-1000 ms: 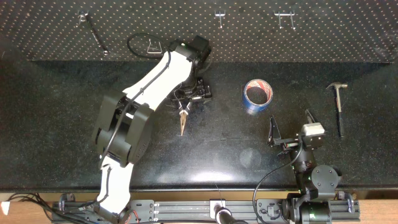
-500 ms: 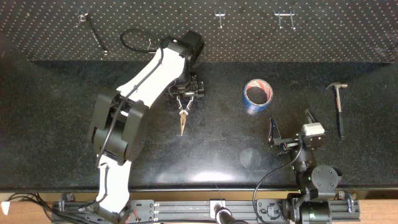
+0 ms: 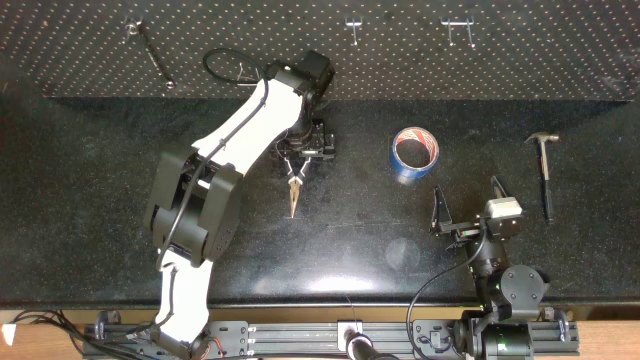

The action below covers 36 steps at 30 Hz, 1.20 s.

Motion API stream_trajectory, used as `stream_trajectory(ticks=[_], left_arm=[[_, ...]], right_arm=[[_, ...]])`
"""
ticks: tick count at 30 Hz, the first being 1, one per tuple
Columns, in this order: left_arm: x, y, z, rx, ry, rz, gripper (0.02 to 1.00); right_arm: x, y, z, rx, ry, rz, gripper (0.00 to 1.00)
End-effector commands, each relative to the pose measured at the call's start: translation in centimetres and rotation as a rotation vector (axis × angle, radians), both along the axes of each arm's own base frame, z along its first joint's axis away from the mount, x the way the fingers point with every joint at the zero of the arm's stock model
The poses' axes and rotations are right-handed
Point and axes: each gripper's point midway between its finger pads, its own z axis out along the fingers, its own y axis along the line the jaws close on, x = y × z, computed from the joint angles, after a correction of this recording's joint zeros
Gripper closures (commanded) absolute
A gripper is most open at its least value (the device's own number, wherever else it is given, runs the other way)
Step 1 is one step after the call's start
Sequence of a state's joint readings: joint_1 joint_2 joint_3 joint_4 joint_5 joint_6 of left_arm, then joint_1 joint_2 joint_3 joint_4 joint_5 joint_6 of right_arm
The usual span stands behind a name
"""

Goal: Place Tools Onto Pegboard

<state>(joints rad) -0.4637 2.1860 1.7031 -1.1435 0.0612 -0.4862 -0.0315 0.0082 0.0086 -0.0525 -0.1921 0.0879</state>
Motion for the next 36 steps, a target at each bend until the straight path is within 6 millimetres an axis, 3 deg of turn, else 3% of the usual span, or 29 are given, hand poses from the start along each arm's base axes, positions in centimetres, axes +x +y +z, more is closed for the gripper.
stream_trajectory(ticks=[1,6,16,20,25,28,29,34,36], left_arm=[[-0.4,0.7,0.6,0.028,0.004,-0.001,0.023],[-0.1,1.2,0.6,0.038,-0.002,0.086,0.020],[0.1,1.1,0.6,0.039,-0.010,0.083,0.023],[-1.1,1.7,-0.8,0.056,0.024,0.079,0.023],[-1.1,1.6,-0.8,0.052,0.025,0.079,0.034],[-1.0,1.6,-0.8,0.050,0.021,0.079,0.290],[-0.9,1.5,-0.8,0.048,0.017,0.079,0.329],[-0.7,1.4,-0.8,0.040,0.009,0.080,0.336],[-0.7,1.4,-0.8,0.040,0.009,0.080,0.417]], right_arm=[[0.0,0.1,-0.1,-0.007,-0.001,0.003,0.009],[0.0,0.1,-0.1,-0.007,-0.001,0.003,0.009],[0.0,0.1,-0.1,-0.007,-0.001,0.003,0.009],[0.0,0.1,-0.1,-0.007,-0.001,0.003,0.009],[0.0,0.1,-0.1,-0.007,-0.001,0.003,0.009],[0.0,0.1,-0.1,-0.007,-0.001,0.003,0.009],[0.0,0.1,-0.1,-0.007,-0.001,0.003,0.009],[0.0,0.1,-0.1,-0.007,-0.001,0.003,0.007],[0.0,0.1,-0.1,-0.007,-0.001,0.003,0.009]])
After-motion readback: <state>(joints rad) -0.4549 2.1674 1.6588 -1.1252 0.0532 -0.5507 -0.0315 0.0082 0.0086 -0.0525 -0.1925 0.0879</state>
